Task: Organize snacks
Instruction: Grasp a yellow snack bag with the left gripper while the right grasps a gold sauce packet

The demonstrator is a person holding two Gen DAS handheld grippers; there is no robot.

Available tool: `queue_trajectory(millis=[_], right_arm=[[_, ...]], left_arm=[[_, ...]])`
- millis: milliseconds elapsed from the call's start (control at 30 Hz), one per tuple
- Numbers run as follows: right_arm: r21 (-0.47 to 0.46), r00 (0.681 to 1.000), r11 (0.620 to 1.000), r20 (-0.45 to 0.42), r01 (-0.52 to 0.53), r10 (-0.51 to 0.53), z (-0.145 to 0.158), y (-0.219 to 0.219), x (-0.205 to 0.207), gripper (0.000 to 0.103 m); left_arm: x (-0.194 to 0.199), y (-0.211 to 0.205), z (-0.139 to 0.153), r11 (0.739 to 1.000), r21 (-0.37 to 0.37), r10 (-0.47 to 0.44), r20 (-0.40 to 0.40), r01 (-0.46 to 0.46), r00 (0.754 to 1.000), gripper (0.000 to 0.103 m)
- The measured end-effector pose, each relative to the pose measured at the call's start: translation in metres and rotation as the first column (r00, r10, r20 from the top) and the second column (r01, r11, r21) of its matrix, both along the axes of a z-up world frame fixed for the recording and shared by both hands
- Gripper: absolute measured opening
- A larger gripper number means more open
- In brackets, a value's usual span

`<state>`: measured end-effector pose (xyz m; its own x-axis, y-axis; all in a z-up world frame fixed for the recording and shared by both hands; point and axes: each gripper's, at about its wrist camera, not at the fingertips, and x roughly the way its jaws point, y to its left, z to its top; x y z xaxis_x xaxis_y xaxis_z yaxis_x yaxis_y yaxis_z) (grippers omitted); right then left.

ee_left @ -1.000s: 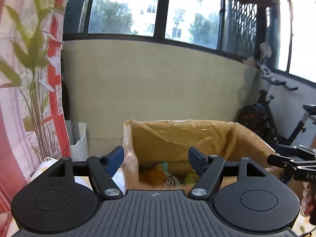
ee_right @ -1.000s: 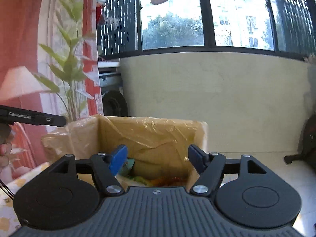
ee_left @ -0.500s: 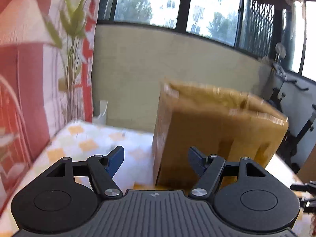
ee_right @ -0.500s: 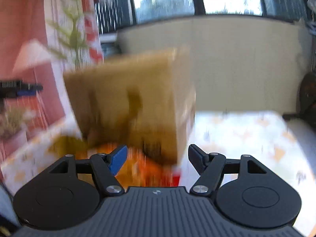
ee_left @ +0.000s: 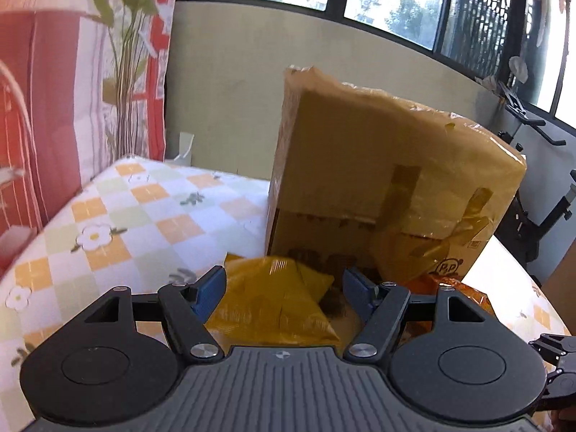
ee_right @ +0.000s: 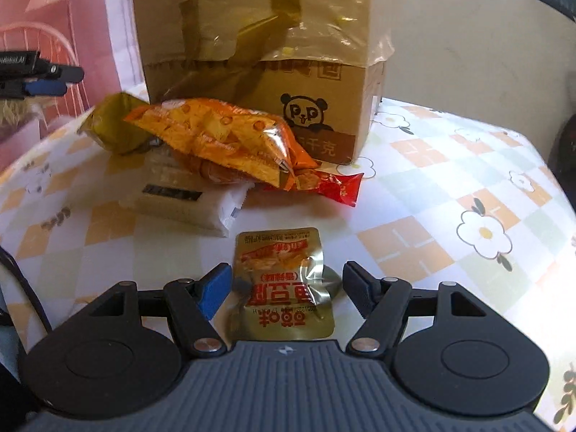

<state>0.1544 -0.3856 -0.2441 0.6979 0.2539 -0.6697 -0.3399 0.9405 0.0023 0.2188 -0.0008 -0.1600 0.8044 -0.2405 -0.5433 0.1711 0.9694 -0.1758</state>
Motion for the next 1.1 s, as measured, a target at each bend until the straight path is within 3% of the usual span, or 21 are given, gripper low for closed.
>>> queue_trajectory(millis=[100,133,167,267,333,767,900,1100], right_arm=[[-0.018,1.000,1.000,-0.005,0.001,-0.001,0.001,0.006,0.005,0.065],[-0.016,1.000,1.000,-0.007,0.003,-0.003,0.001,0.006,0.006,0.056],[-0.010,1.000,1.000,-0.008,0.001,-0.001,0.001,0.007,0.006,0.054],[-0.014,1.000,1.000,-0.014,0.010,-0.010,0.001,0.011,0.009,0.053],[-0.003,1.000,1.000,-0.013,0.007,-0.007,0.001,0.013,0.009,0.046],[0.018,1.000,1.000,0.002,-0.020,0.020,-0.001,0.028,0.012,0.043],[0.024,1.000,1.000,0.004,-0.020,0.020,-0.002,0.027,0.012,0.043],[0.028,1.000,1.000,0.009,-0.013,0.012,-0.002,0.028,0.011,0.043]], left_arm=[[-0.002,-0.001,-0.004,1.000,-0.004,0.001,-0.015,-0.001,1.000,0.074],[-0.002,-0.001,-0.006,1.000,-0.002,0.001,-0.019,-0.001,1.000,0.074],[-0.003,-0.002,-0.007,1.000,-0.002,0.000,-0.022,0.000,1.000,0.074],[-0.003,-0.002,-0.010,1.000,-0.007,0.000,-0.031,0.000,1.000,0.074],[-0.003,-0.001,-0.010,1.000,-0.006,0.000,-0.032,0.000,0.999,0.074],[0.010,0.001,-0.008,1.000,0.005,-0.005,-0.041,0.005,0.999,0.074],[0.034,0.004,-0.006,1.000,-0.003,-0.013,-0.042,0.013,0.999,0.081],[0.078,0.004,-0.026,0.998,-0.023,-0.067,-0.153,0.064,0.986,0.083]])
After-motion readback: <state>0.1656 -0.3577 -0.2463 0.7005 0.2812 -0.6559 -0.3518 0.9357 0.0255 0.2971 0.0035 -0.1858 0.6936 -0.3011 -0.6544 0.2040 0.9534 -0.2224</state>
